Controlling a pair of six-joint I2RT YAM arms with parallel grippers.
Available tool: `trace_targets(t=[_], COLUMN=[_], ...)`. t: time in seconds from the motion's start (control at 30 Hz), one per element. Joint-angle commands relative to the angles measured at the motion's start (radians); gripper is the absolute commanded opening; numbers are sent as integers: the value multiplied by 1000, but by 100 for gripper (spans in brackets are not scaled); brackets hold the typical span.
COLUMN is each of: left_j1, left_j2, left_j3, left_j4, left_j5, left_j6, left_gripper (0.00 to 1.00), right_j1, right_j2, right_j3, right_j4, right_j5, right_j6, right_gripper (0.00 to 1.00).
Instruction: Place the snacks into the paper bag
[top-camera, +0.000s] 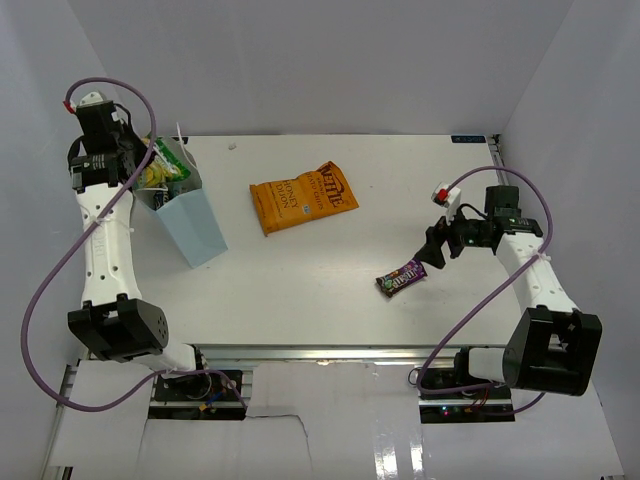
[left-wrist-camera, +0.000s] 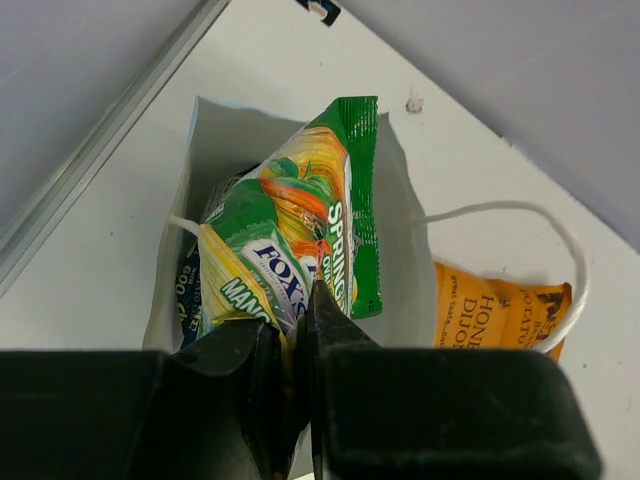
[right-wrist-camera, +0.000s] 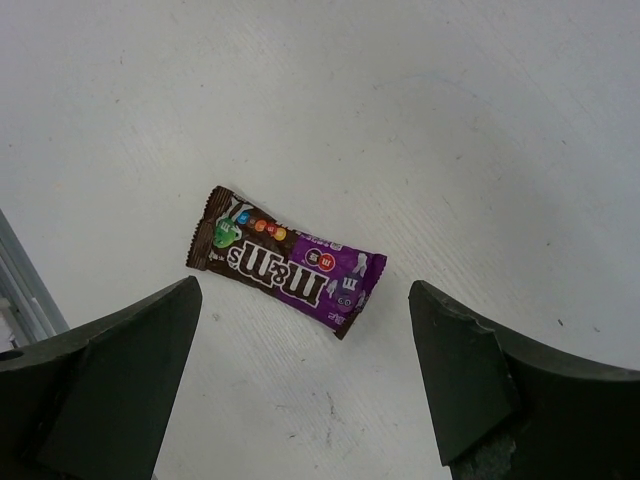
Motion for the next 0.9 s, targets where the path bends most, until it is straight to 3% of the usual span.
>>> trace_targets(t=[0.0,0.07,0.23,0.33,0.5,0.6,0.67,0.87], left_j1=[-1,-1,1,-1,-1,-1,-1,-1], left_j2=[-69,-69,-75,-74,-69,-75,-105,-326], left_j3=[-11,-19,-33,-14,55,113,128,-47], left_j4=[67,70,71,73,71,71,74,140], left_j5=[19,31,46,54,74,95,160,259], left_j6=[38,37,32,29,32,37,32,0], left_gripper=[18,27,60,71,78,81,84,98], right_j1=[-1,-1,5,13,30,45,68,139], right_j2=[7,13,39,55,82,116,162,289], right_j3=[50,54,66,75,80,83,106,170], right_j4=[8,9,-3,-17,-23,24,57,71], right_j5=[-21,-25,-27,-29,-32,14,127,344], right_j6=[13,16,24,22,44,165,287,484], right_gripper=[90,90,90,90,90,90,90,90])
